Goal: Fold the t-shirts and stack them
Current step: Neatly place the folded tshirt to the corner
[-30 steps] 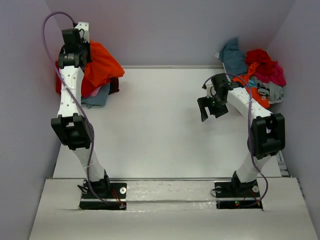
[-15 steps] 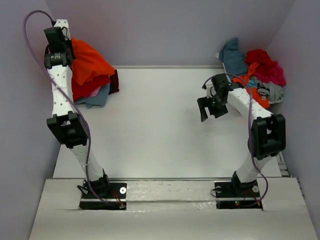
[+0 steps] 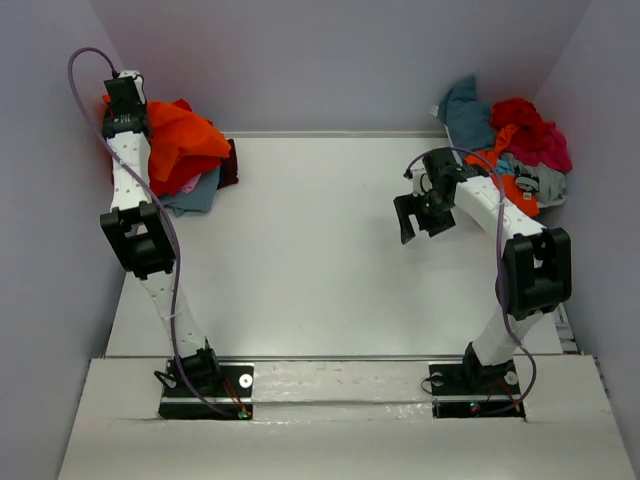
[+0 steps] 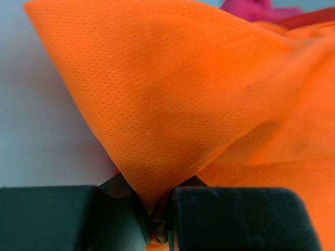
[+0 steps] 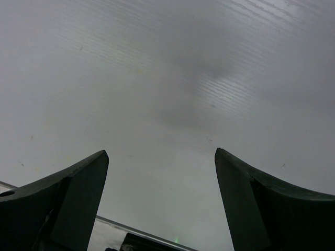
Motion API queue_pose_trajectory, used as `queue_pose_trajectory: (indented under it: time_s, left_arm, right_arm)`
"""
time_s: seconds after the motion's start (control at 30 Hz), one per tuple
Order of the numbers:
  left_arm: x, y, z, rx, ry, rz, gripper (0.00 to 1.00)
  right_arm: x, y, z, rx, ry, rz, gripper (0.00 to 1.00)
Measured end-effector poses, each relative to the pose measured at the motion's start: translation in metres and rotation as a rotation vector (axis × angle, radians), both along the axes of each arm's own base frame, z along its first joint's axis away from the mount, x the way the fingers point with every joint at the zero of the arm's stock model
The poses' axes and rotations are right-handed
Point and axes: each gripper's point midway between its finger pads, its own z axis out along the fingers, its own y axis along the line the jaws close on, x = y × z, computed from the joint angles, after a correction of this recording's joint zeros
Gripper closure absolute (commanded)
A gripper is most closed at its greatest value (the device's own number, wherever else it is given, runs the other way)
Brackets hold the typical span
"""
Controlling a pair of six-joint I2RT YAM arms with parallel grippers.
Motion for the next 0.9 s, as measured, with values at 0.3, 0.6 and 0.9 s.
queue_pose_trajectory:
  time_s: [0.3,0.6,0.9]
  left_arm:
    - [-0.012,0.001,-0.007,0.002,0.005,-0.003,0.95]
    - [-0.016,-0.031,0.057,0.082,-0.080,-0.079,0.95]
    - [-0.010,-0.033,0.065,0.112,-0.116,-0.073,0.95]
  right_arm:
    - [-0.001,0.000,-0.003,-0.001,0.004,0.000,0.11]
    - [-0.004,0.002,-0.004,0.015,0.016,0.006,0.11]
    - [-0.004,0.003,-0.003,0.018,0.014,0.007,0.11]
